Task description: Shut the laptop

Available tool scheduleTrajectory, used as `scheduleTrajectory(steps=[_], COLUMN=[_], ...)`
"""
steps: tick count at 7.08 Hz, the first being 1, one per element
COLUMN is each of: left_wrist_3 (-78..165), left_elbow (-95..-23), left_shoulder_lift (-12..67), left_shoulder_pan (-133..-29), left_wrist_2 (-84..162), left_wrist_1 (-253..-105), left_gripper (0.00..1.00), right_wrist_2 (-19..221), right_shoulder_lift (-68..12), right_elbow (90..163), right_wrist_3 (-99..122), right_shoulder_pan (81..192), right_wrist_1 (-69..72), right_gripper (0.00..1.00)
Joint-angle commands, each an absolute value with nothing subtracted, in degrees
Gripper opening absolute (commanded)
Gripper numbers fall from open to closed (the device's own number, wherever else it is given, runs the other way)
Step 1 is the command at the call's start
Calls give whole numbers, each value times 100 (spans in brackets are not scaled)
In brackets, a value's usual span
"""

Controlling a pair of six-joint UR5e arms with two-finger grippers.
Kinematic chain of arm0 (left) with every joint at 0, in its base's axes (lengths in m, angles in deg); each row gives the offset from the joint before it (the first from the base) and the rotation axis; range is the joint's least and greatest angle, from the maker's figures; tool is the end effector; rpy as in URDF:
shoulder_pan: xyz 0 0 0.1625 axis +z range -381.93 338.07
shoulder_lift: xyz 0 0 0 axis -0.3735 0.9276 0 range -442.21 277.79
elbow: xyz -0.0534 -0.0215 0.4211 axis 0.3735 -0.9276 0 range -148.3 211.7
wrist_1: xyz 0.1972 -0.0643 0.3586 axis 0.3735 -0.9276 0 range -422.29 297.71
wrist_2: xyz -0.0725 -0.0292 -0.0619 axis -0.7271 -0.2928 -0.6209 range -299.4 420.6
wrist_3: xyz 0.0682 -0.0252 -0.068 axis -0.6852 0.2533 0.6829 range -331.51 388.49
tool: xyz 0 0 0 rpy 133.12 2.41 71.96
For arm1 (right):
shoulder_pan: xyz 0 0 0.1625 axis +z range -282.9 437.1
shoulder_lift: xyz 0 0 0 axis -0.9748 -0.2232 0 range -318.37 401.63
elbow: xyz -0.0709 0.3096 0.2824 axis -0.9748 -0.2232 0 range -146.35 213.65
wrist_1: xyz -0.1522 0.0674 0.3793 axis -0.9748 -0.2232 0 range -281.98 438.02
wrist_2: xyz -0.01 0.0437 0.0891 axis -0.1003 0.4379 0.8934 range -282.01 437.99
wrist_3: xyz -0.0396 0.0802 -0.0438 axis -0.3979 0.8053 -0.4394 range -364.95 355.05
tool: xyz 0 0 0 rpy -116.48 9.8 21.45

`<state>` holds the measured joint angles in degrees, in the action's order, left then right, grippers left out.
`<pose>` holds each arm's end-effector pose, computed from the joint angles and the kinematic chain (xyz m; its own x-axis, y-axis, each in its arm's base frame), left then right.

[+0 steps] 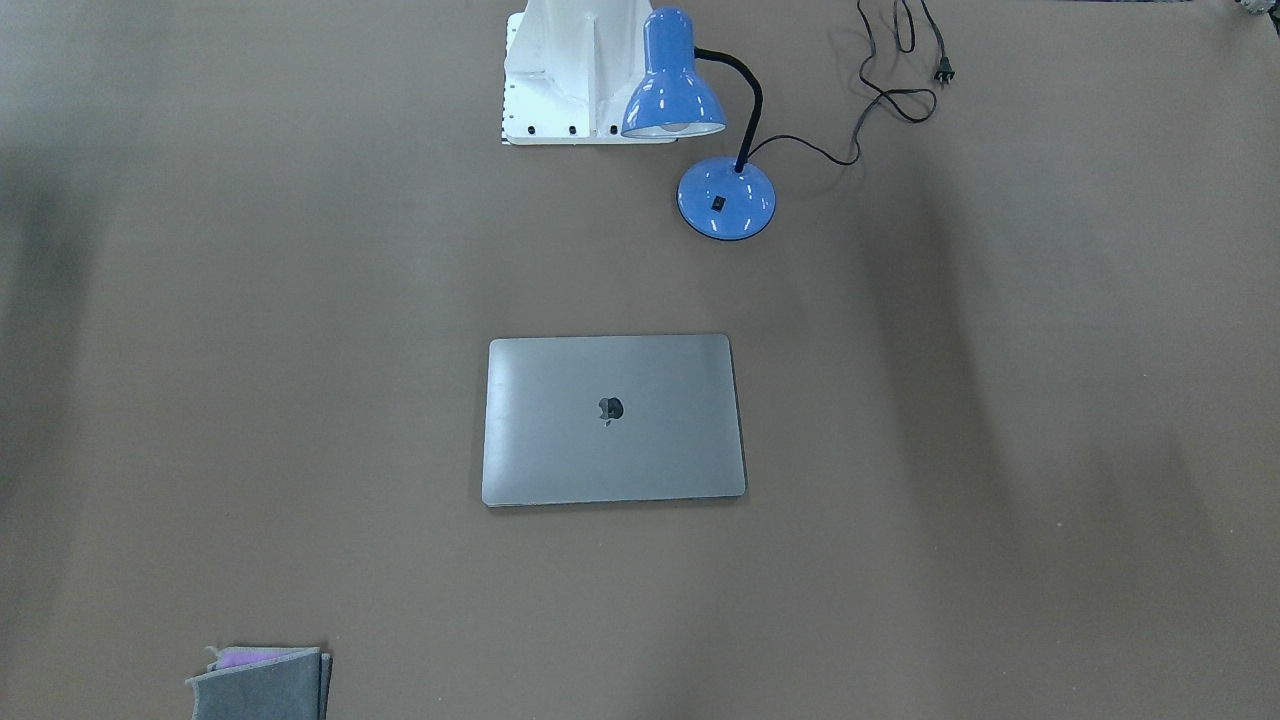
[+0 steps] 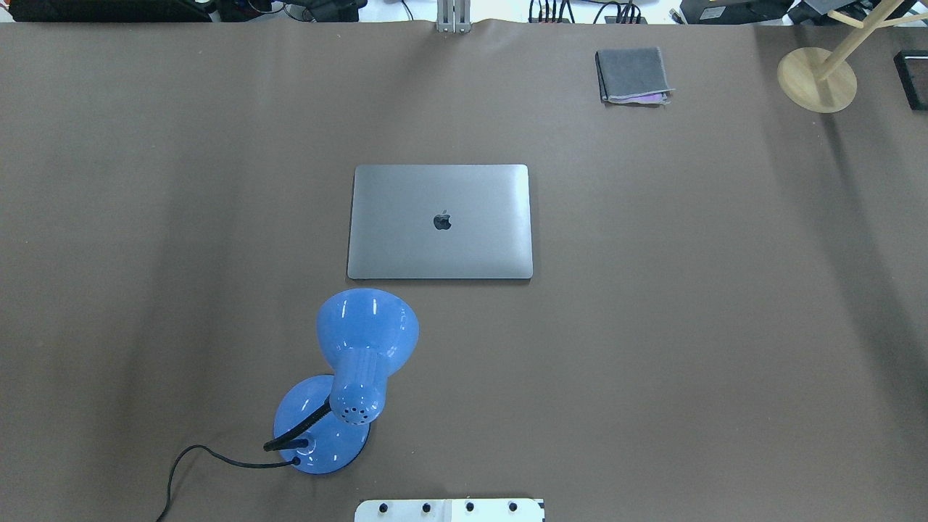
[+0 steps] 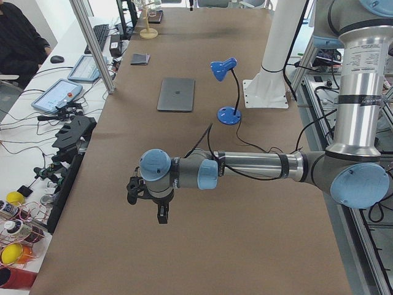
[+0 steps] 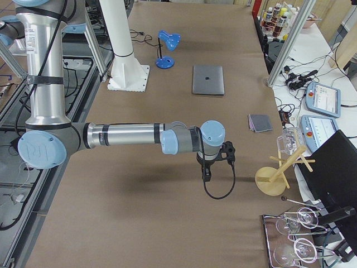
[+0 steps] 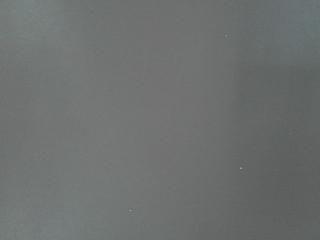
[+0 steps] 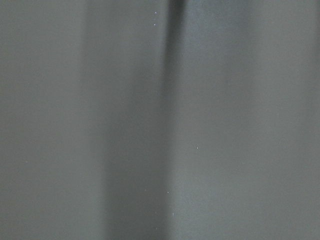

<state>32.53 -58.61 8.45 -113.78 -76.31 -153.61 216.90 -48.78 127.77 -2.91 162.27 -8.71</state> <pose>-0.0767 -0.4973 0.6449 0.6798 -0.0633 -0.7306 0.0803 0.9967 -0.0116 0.0164 -0.4983 0.6150 0.6497 -0.1113 0.7520 0.0605 0.9937 0.0948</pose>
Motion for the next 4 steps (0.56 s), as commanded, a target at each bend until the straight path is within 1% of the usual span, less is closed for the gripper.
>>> scheduleTrajectory(steps=[1, 4], left_wrist_3=[3253, 3253], left_elbow=[-5866, -5857], left_shoulder_lift=[849, 849], left_shoulder_pan=[-11378, -11378], left_wrist_2=[-7633, -7625], left_wrist_1=[-15361, -15361], left_gripper=[98, 98], right_wrist_2=[21695, 21695], right_shoulder_lift=[-4872, -4863], right_elbow=[12778, 12787], right_wrist_3=[-293, -267], right_shoulder_pan=[16227, 16227], right_wrist_1=[-873, -882], right_gripper=[100, 100])
